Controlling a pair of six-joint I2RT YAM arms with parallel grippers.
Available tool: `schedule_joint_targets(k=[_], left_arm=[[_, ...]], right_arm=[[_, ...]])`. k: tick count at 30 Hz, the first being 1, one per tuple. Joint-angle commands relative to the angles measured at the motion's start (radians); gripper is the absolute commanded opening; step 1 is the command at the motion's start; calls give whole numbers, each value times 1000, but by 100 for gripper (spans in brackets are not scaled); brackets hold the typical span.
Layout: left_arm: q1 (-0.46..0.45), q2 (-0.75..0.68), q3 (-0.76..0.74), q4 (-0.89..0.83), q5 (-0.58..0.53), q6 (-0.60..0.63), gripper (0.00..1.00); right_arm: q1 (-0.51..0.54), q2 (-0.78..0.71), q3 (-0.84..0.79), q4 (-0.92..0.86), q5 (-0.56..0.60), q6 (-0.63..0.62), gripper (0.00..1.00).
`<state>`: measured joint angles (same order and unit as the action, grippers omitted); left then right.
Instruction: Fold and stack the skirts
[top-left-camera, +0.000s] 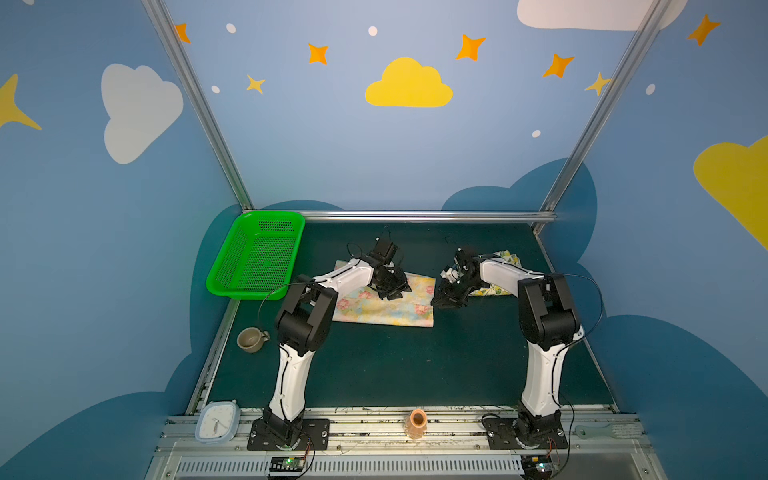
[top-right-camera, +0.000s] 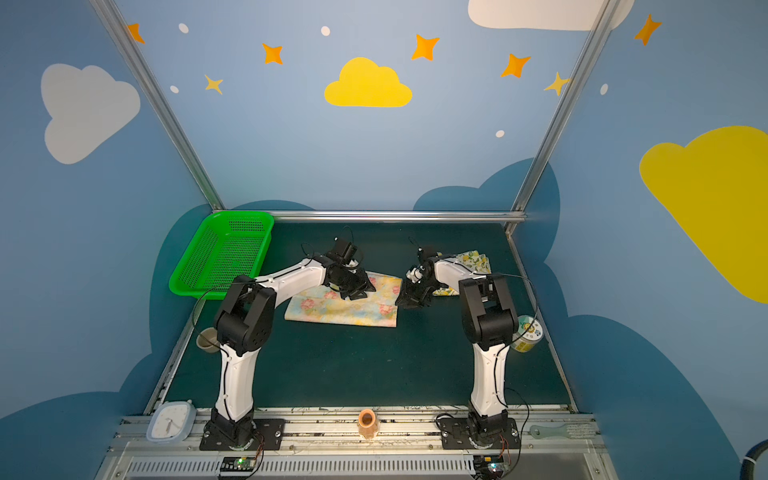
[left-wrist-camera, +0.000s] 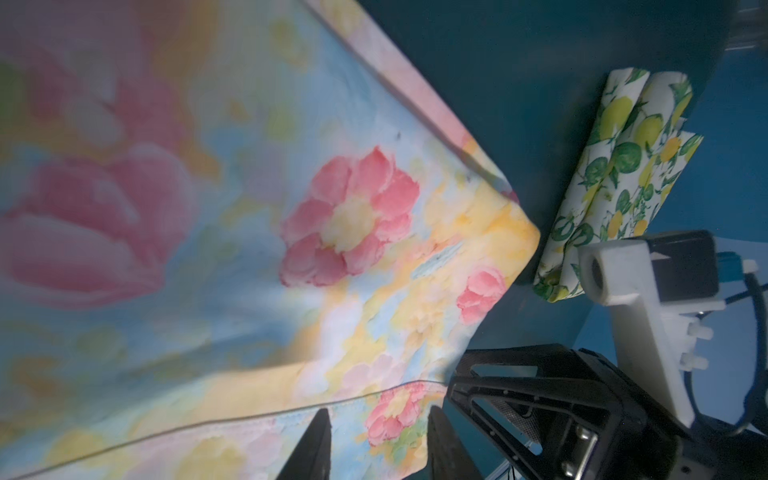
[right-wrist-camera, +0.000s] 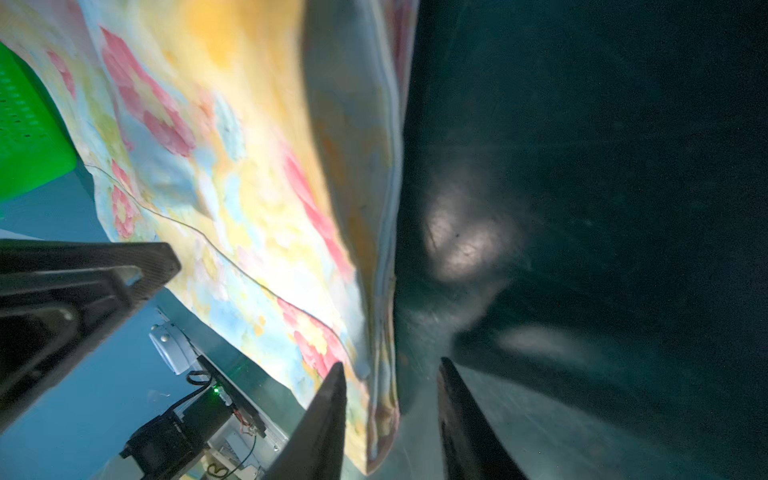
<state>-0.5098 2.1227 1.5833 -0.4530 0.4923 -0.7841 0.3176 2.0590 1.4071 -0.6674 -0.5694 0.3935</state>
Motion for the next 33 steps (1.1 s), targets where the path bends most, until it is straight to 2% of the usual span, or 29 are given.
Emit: schedule_joint_targets(k=[1,10,33], left_arm=[[-12,35,31,-1,2,-15,39],[-26,79,37,-6,4,-15,39],[-26,135,36,-18,19,-20,38]], right_arm=[[-2,-31,-19,64,-56,26,39],[-2,-6,-34,107,-81,50,46],[43,76,-143,309,-45,167,44]])
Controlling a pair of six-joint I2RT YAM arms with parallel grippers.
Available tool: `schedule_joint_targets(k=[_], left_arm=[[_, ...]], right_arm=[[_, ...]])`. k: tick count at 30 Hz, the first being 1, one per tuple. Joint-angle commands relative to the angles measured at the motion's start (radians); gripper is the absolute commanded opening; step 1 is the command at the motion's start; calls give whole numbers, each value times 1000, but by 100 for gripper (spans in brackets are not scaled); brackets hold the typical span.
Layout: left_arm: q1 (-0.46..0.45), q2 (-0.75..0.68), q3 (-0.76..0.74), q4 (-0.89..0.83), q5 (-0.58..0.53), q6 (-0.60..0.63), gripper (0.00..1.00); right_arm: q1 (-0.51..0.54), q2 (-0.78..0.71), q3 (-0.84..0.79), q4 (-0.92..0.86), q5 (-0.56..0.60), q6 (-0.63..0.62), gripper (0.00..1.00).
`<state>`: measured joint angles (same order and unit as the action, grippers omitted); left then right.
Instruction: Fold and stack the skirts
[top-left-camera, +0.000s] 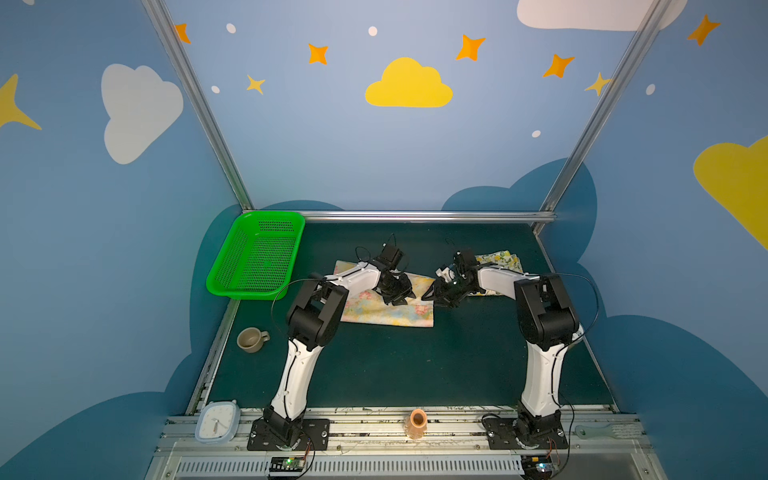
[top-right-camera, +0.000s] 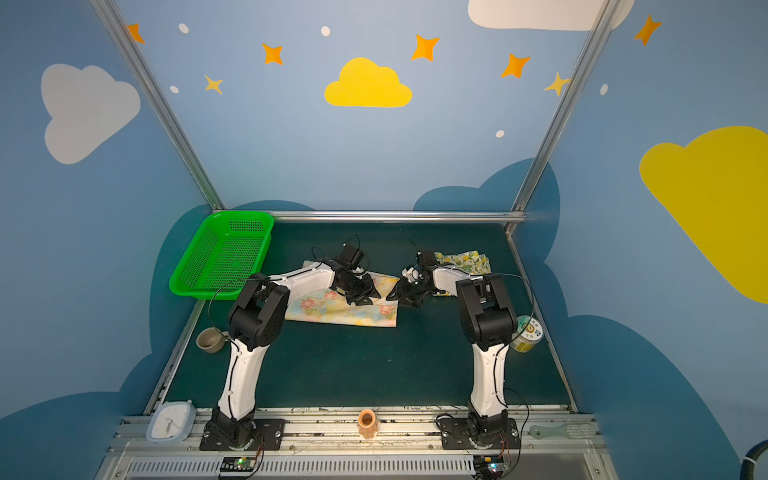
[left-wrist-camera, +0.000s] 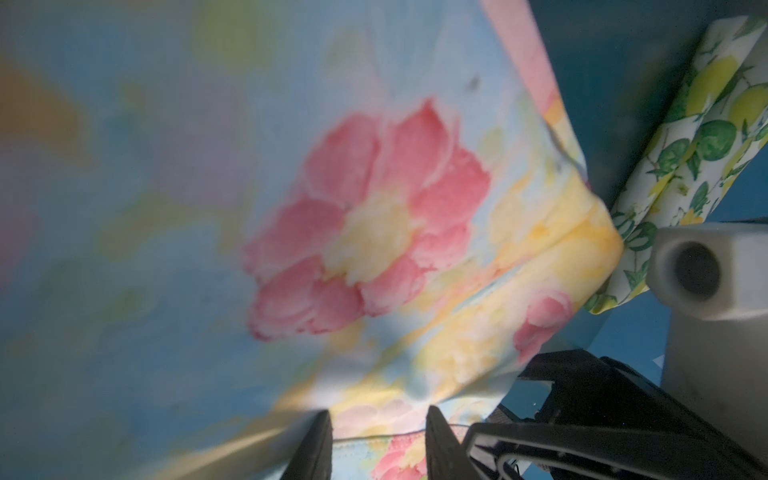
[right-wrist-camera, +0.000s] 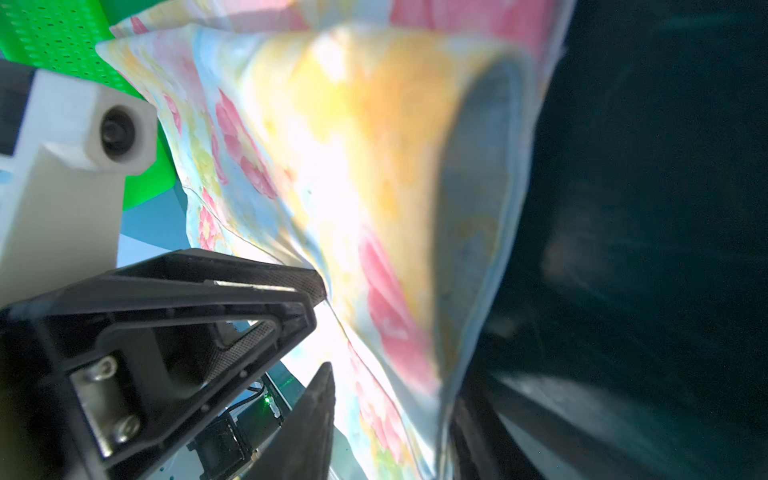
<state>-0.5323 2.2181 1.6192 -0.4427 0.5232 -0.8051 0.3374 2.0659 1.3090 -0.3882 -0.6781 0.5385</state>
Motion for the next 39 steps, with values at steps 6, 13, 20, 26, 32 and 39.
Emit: schedule_joint_targets(k=[6,13,20,26,32,39], left_arm=[[-3,41,4,-40,-19,2,38],[-2,46,11,-41,-22,-12,38],[-4,54,10,-26,-16,-35,38],[-3,55,9,-16,-14,-50,37],[11,34,7,5,-8,-66,37],[95,-68,-55,10,-17,-43,37]], right_arm=[[32,77,-59,89,41,44,42],[40,81,-54,115,17,48,39],[51,95,-56,130,4,55,35],[54,111,-57,166,-14,85,24],[40,95,-51,160,-38,93,0],[-1,31,69,-138,-31,-43,0]])
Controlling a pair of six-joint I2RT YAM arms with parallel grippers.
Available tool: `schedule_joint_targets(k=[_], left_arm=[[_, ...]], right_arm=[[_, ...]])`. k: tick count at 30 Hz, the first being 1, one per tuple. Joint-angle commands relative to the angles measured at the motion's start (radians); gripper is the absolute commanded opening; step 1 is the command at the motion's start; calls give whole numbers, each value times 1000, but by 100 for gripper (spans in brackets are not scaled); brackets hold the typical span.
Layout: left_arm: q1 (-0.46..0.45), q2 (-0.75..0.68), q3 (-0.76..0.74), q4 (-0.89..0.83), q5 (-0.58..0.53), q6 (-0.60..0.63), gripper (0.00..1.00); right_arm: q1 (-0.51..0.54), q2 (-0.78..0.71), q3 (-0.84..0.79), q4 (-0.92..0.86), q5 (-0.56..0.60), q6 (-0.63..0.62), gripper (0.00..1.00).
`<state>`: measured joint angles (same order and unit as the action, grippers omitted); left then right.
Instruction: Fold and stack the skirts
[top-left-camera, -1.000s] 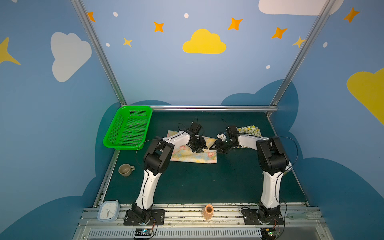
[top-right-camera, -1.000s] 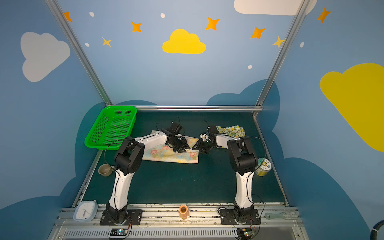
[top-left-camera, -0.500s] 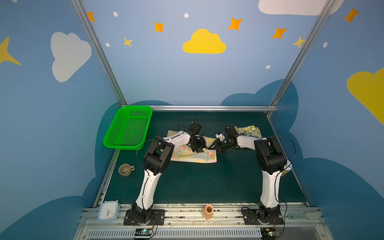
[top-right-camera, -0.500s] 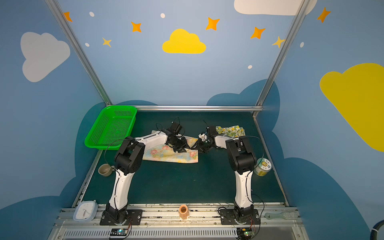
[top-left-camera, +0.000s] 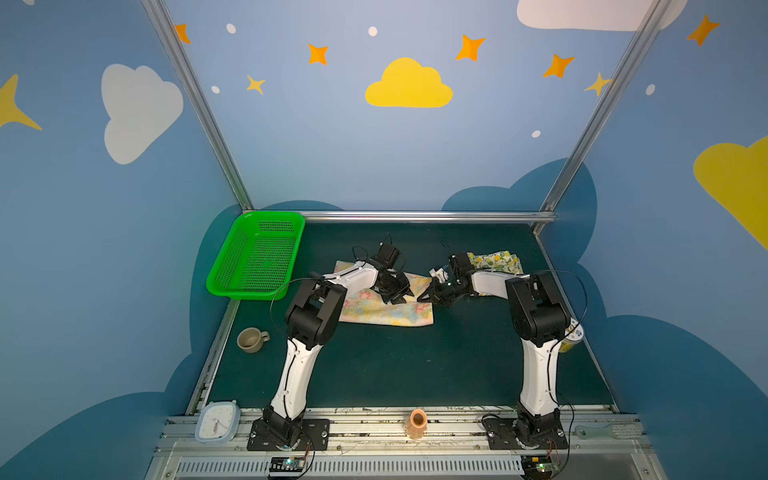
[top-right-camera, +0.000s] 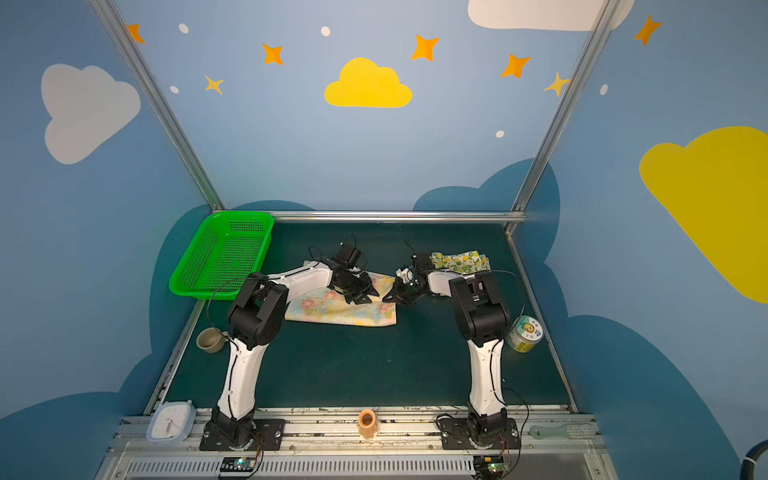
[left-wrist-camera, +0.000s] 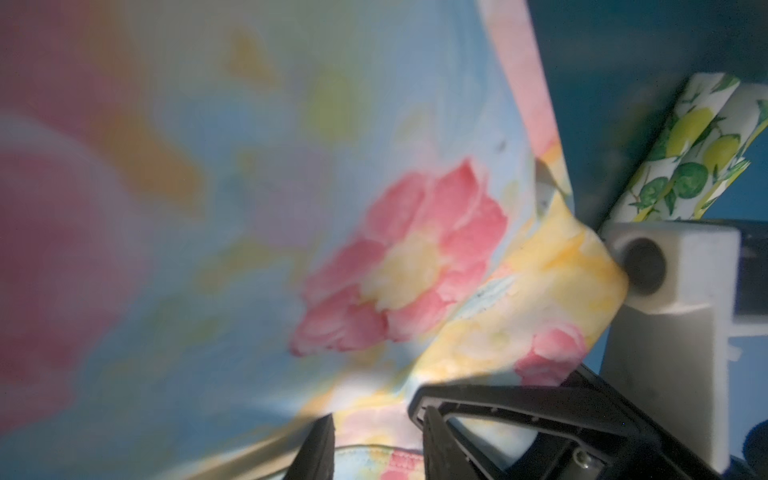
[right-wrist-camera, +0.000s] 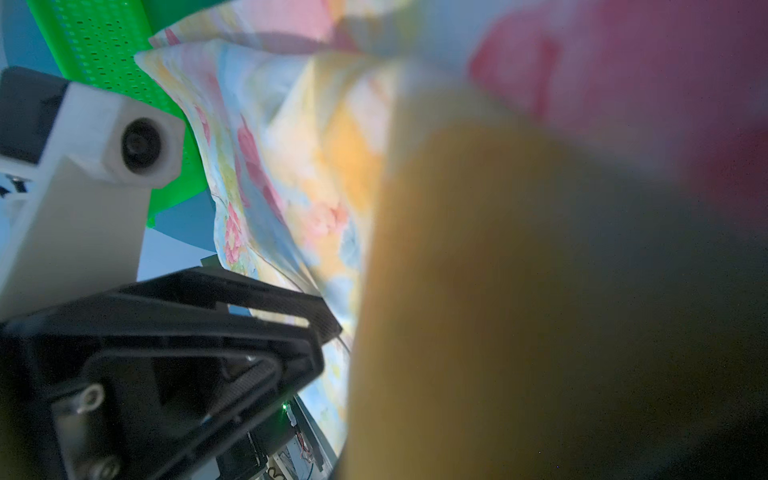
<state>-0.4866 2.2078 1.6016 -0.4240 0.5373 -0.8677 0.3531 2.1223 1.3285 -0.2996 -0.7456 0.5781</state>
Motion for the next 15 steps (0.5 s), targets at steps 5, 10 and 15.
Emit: schedule_joint_targets(k=[5,10,15], left_arm=[[131,-151,-144,7,-44,35,37],[187,-224,-245,26,-45,46,37],[178,-268,-344,88,-41,22,37]], right_arm=[[-34,-53,181,-488,119,-196,0],[-46,-50,317,-707,201,-261,0],[-44,-57,404,-823,306,-286,0]])
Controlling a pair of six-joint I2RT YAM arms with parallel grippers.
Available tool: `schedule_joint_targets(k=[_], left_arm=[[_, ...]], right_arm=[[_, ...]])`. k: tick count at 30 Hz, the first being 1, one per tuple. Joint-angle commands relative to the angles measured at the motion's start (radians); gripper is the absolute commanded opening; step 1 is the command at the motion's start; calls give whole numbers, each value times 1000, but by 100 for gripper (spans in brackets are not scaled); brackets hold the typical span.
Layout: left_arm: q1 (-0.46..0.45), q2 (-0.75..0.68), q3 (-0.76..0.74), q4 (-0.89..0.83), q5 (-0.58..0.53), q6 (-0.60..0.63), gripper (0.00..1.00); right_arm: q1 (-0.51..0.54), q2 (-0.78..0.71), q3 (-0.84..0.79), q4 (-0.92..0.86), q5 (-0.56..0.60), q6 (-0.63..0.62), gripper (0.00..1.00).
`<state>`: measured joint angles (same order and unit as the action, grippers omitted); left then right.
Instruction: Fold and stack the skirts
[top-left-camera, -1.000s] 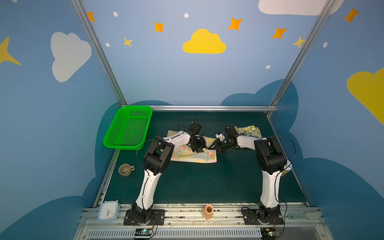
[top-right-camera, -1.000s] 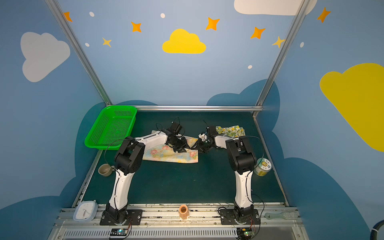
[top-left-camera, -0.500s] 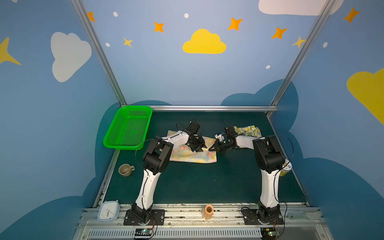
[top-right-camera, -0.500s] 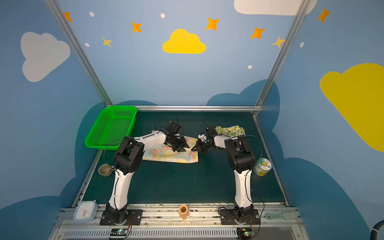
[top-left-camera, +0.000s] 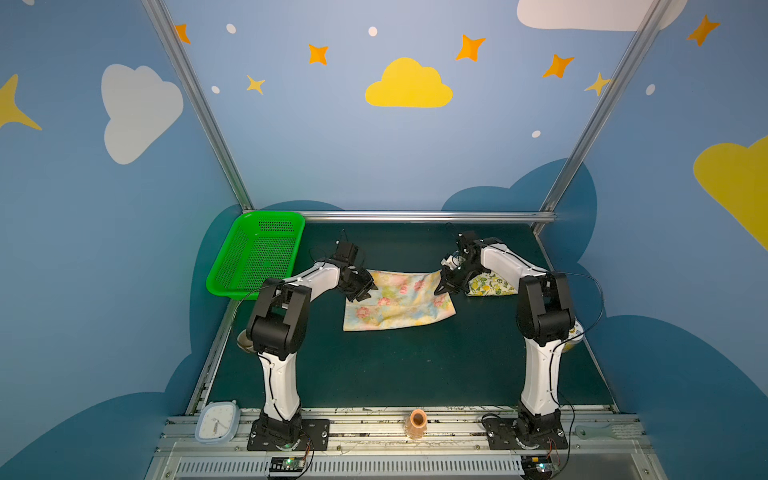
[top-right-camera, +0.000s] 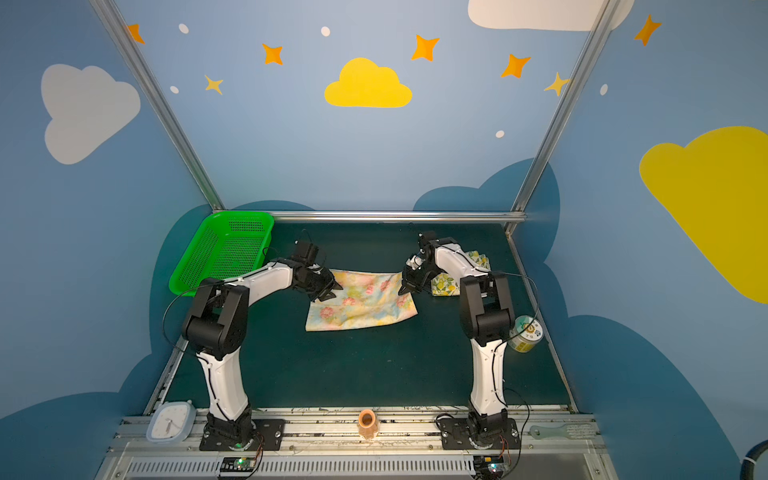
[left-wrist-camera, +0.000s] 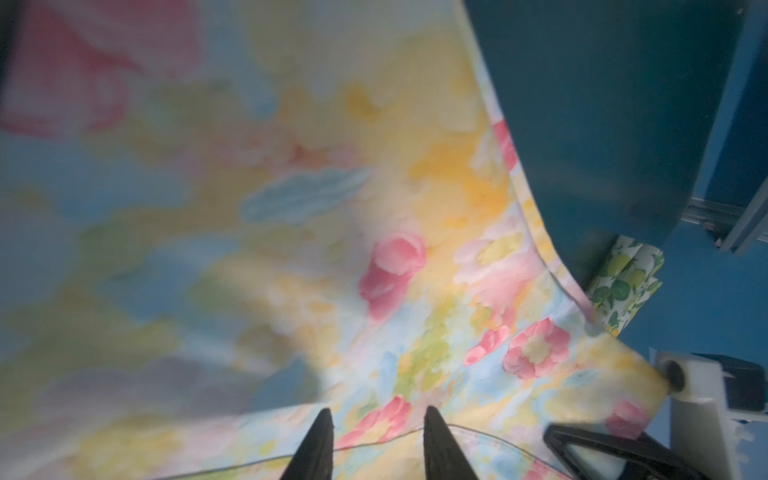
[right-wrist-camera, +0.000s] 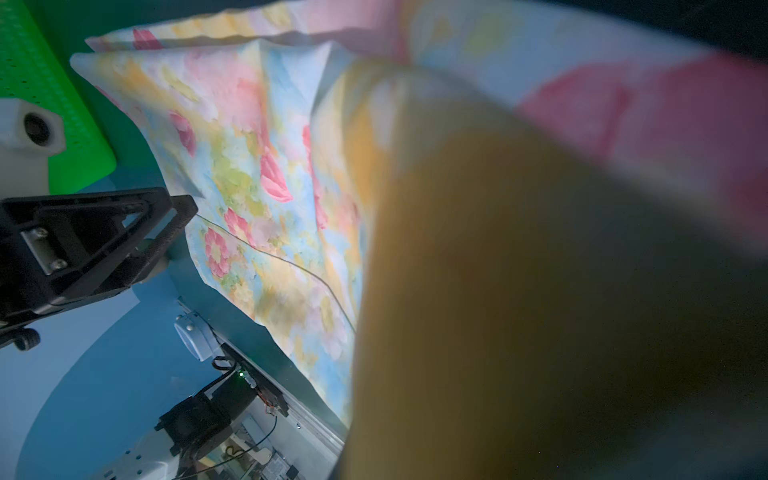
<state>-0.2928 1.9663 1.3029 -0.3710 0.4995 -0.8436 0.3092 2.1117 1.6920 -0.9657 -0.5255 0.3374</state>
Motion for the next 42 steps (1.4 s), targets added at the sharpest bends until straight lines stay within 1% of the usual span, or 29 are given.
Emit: schedule_joint_targets(k=[1,6,9,14,17,22,25,29,31,33,35,38,42], left_arm=[[-20,-35,-70,56,-5,-14,37],[-50,-51,-143,112,-10,-48,37],[-65,-49,-175,145,-13,-74,37],[-99,-34,-228,236,-15,-158,36],[-126,-30,-276,319,-19,-222,36],[-156,-27,-372,454,-29,-329,36],[-173,-27,-420,511,-42,-372,36],[-188,-24,-459,568,-50,-416,36],[-193,-21,-462,578,-49,-424,36],[-195,-26,-454,574,-45,-420,36],[-196,-44,-430,549,-46,-400,36],[-203,-75,-352,445,-39,-326,36],[-243,-98,-245,312,-22,-237,37]], right_arm=[[1,-47,58,-179,108,-47,0],[26,-30,155,-274,211,-60,0],[56,-14,208,-320,297,-64,0],[104,8,259,-370,397,-48,0],[138,25,288,-401,453,-33,0],[182,43,318,-410,460,10,0],[210,50,342,-407,456,39,0],[245,67,372,-394,424,73,0],[255,72,370,-371,373,85,0],[255,69,357,-350,339,90,0],[253,57,341,-345,349,93,0],[238,24,305,-341,361,92,0],[212,-16,256,-330,351,82,0]])
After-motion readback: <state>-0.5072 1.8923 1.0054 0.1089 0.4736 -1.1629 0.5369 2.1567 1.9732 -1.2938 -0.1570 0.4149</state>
